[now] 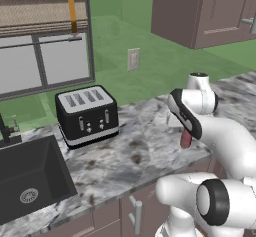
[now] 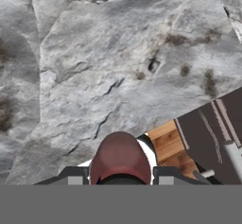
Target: There is a wine glass and glass cup on the dining counter. Place the wine bottle next to the wine glass and the juice bottle next to the glass cup.
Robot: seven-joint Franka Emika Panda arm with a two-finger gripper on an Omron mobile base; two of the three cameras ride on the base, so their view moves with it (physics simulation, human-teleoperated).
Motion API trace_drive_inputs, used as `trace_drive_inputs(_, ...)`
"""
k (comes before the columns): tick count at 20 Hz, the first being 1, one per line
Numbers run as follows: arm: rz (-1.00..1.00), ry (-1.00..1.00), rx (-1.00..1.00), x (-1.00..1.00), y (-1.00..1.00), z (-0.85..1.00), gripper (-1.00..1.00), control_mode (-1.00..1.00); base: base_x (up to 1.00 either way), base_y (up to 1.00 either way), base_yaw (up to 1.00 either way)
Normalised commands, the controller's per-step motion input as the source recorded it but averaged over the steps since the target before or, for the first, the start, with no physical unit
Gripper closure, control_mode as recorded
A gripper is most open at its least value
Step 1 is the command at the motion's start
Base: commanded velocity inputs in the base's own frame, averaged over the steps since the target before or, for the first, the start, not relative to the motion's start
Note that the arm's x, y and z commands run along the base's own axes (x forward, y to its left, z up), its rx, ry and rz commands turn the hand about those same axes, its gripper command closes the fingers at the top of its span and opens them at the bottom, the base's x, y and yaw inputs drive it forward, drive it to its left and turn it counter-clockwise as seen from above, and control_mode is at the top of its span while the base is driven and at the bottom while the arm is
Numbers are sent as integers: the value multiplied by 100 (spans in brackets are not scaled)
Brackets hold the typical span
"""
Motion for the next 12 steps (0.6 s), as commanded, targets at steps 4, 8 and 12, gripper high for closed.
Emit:
trace_drive_inputs(4, 2, 6, -3, -5, 4, 1, 100, -100, 0, 0, 0)
trace_drive_inputs(8, 0, 3, 0, 0, 2, 0, 100, -100, 0, 0, 0)
trace_drive_inputs(12, 0, 0, 0, 0, 0, 0, 100, -100, 0, 0, 0)
